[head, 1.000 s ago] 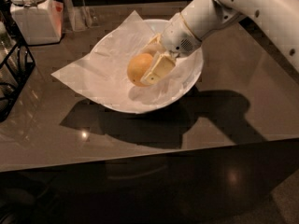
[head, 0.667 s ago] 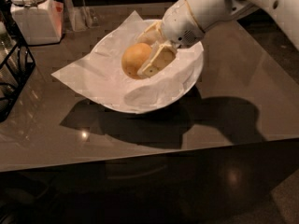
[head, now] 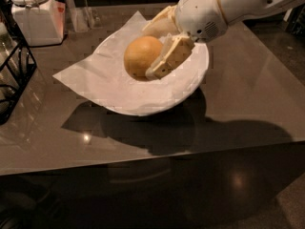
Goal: Pick orange from white bowl
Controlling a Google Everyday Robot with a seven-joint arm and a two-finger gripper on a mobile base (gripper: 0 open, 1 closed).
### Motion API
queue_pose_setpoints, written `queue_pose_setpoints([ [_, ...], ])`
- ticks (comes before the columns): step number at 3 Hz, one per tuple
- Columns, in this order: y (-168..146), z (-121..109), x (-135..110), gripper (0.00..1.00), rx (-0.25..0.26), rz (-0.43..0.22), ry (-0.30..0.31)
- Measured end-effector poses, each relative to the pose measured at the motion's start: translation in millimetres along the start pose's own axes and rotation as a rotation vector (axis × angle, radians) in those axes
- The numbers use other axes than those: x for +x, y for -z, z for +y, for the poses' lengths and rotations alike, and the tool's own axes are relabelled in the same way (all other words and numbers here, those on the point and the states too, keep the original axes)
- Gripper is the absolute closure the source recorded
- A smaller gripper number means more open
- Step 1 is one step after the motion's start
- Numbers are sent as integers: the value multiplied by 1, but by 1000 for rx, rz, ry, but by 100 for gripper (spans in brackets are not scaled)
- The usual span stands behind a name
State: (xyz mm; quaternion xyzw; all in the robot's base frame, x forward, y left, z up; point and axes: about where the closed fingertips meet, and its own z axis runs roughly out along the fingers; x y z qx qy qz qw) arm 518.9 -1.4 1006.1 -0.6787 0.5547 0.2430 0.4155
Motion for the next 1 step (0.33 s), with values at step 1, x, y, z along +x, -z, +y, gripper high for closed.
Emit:
queue_pose_setpoints([
  [1, 13, 11, -13, 100, 32, -18, 15],
])
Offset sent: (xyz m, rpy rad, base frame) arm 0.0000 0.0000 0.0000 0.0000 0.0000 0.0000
